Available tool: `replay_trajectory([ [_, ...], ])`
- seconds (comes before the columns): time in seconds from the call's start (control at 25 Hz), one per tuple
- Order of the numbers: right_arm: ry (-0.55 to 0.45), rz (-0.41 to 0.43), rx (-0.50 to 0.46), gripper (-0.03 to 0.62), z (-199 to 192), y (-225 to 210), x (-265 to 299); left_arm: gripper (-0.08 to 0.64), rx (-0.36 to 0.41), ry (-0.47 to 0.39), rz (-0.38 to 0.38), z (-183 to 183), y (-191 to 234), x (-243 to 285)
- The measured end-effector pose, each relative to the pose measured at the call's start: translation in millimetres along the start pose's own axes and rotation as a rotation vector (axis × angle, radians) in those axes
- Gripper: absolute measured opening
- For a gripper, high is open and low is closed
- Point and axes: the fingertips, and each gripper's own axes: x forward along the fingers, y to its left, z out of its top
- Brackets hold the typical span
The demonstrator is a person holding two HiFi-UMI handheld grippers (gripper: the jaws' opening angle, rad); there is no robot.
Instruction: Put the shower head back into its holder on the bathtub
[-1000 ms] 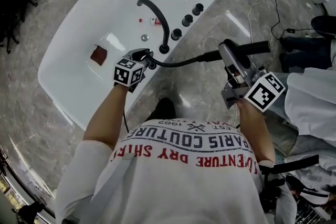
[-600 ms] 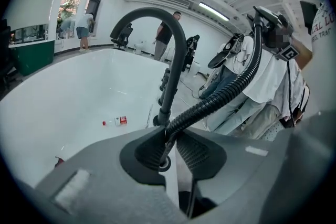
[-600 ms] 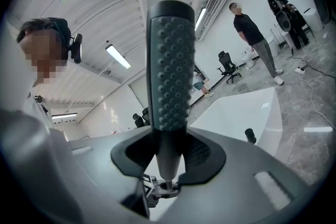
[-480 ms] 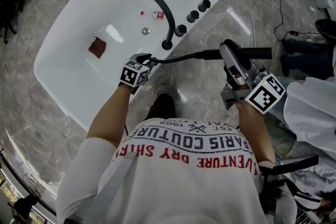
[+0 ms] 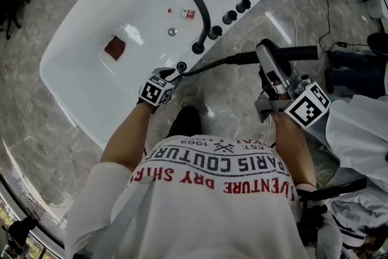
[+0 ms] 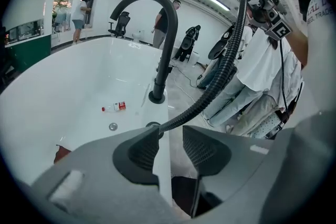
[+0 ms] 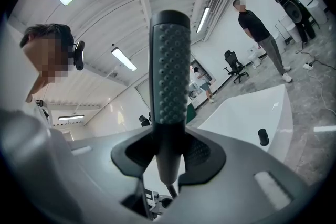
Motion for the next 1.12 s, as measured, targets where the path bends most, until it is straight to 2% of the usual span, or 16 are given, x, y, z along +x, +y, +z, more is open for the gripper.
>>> replay_trajectory([
  [0.24,-0.001,-0.017,-0.046,0.124,-2,4,13,0.144,-0.022,-0.100,-0.024,15,-13,-29],
  [0.28,0.000,-0.014,-0.061,0.126,-2,6,17,0.128,-0.029,-0.130,-0.024,21,-14,-37],
  [0.4,0.001,0.002,-0.106,0.124,-2,13,34,0.003,-0.056,-0.232,-0.002,43,-16,-66],
  [0.52,0.012,0.019,-0.164,0.124,-2,19,52,0.003,-0.059,-0.318,-0.016,65,-23,-91],
  [0.76,0.031,0.051,-0.266,0.124,1,29,83,0.003,-0.021,-0.427,-0.020,97,-37,-134],
  [1.12,0.068,0.124,-0.306,0.124,-31,44,125,0.002,-0.026,-0.498,-0.020,116,-44,-167],
])
